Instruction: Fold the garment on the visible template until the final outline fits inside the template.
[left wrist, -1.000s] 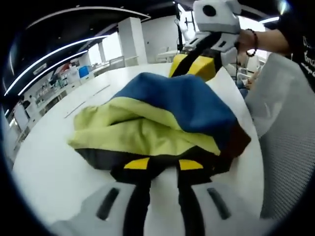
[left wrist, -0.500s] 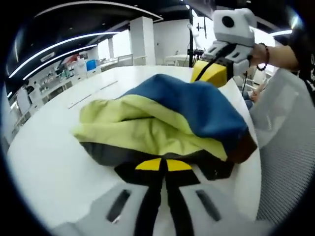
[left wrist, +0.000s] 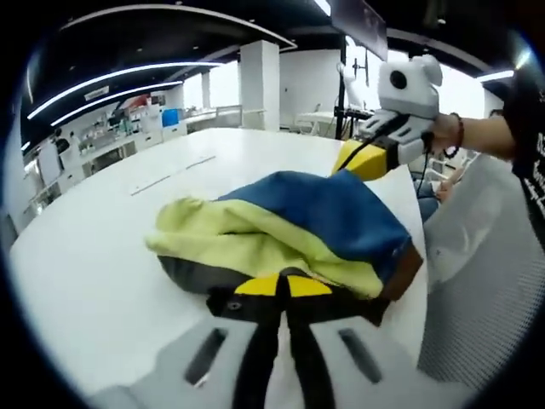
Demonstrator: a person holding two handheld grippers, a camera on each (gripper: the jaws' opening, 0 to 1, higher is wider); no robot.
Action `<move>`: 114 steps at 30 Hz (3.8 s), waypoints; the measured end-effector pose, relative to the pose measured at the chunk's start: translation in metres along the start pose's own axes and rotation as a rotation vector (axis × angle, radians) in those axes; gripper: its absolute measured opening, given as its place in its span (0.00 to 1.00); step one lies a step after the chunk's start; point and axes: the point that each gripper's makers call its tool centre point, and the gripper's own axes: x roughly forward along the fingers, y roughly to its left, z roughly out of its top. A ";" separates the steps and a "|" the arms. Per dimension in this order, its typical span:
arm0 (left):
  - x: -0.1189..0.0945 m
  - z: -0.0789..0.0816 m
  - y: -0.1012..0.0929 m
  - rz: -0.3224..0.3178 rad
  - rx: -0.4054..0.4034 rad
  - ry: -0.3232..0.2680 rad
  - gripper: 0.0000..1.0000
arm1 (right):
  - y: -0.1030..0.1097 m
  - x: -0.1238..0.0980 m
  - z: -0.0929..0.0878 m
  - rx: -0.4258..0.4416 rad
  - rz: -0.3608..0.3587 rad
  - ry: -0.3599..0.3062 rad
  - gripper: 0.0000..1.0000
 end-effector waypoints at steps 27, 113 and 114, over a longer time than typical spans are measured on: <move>-0.054 0.070 0.029 0.117 -0.010 -0.127 0.00 | -0.040 -0.039 0.039 0.038 -0.086 -0.119 0.00; 0.079 0.035 0.252 0.471 -0.520 -0.041 0.00 | -0.284 0.075 -0.036 0.559 -0.399 0.108 0.00; 0.073 0.034 0.257 0.502 -0.477 -0.030 0.00 | -0.284 0.075 -0.035 0.565 -0.403 0.106 0.00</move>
